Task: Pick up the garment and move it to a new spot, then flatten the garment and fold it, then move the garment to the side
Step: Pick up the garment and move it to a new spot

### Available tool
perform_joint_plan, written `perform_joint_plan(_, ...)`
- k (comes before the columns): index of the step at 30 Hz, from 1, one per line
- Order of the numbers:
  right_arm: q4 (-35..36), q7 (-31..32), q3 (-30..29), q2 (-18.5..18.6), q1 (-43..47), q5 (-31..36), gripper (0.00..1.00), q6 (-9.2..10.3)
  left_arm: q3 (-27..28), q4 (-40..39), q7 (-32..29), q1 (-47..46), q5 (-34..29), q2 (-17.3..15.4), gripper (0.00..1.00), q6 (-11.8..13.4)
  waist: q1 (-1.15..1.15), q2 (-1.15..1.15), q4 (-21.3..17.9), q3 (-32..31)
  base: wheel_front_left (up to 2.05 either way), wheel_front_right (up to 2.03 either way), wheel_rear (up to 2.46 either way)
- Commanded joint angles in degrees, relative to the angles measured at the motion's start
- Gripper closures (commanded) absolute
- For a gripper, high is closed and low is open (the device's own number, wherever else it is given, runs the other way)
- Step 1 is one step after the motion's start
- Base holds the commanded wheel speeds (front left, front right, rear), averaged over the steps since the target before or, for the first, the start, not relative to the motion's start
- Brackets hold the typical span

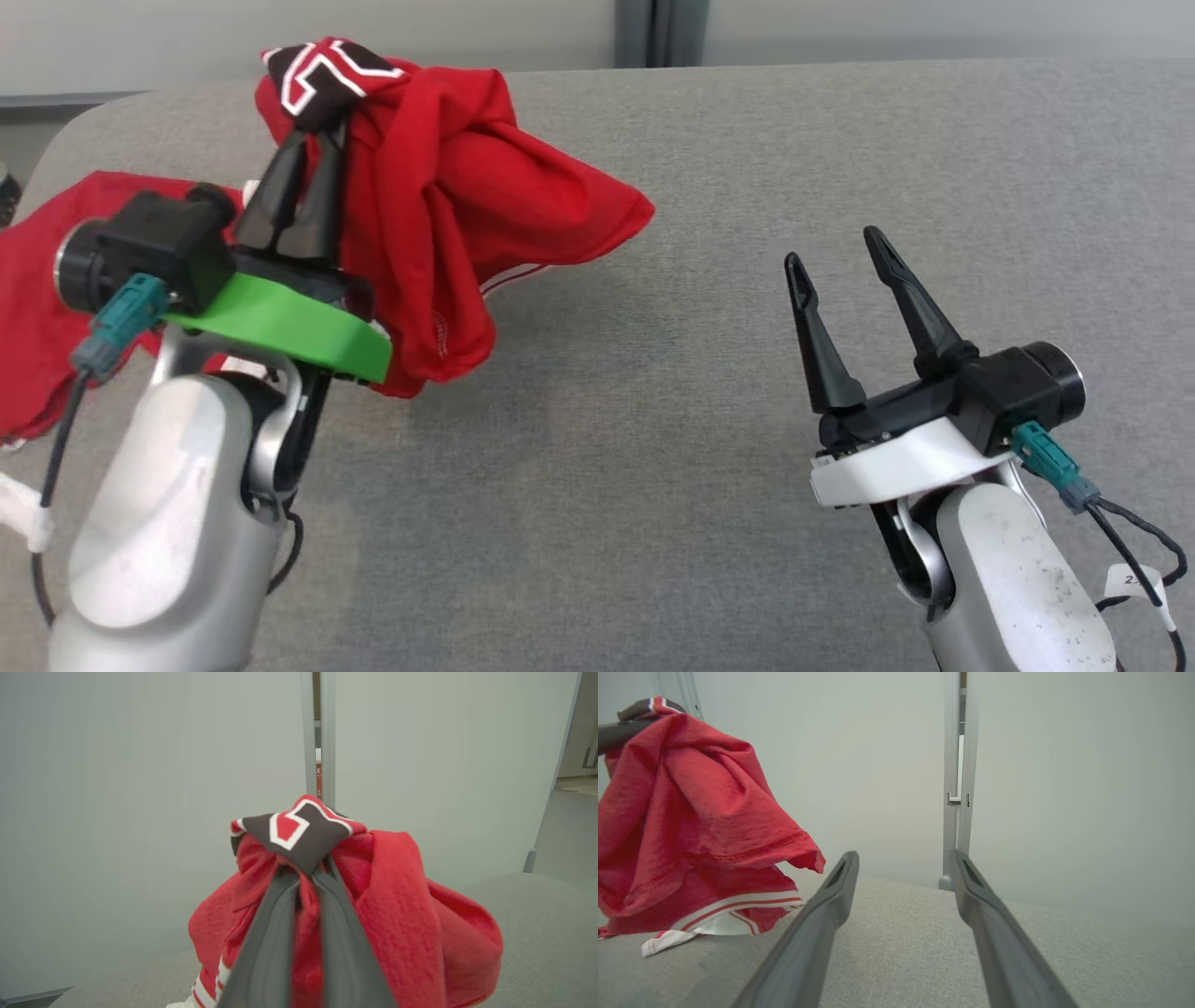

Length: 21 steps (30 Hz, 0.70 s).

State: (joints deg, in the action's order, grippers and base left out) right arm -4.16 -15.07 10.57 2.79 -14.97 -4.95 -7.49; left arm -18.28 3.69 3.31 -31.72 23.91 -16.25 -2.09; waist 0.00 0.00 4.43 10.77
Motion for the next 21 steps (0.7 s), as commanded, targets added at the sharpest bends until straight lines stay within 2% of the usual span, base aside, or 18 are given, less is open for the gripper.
perform_joint_plan(1, 0.50, -0.18, -0.16, 0.15, -0.67, 0.03, 0.00, 0.00, -0.66, -0.06, -0.12, 1.01, -0.36, 0.65, 1.00, 0.12, 0.00, 0.00, -3.62, 0.42, 0.00, 0.00, 0.00)
perform_joint_plan(6, 1.30, -0.18, -0.53, 0.15, -1.69, 0.30, 0.00, 0.00, -3.88, 2.14, -0.26, 0.02, -1.22, 3.56, 1.00, 0.37, 0.00, 0.00, -9.00, 1.90, 0.00, 0.00, 0.00)
perform_joint_plan(16, 2.65, -0.18, -1.38, 0.10, -3.27, -0.61, 0.00, 0.00, -6.00, 9.13, -0.42, -3.90, -3.44, 5.56, 1.00, 2.40, 0.00, 0.00, -21.06, 6.73, 0.00, 0.00, 0.00)
perform_joint_plan(21, 2.97, -0.18, -1.79, 0.06, -3.60, -2.03, 0.00, 0.00, -5.60, 14.70, 1.41, -7.51, -3.96, 6.82, 1.00, 3.15, 0.00, 0.00, -24.97, 8.40, 0.00, 0.00, 0.00)
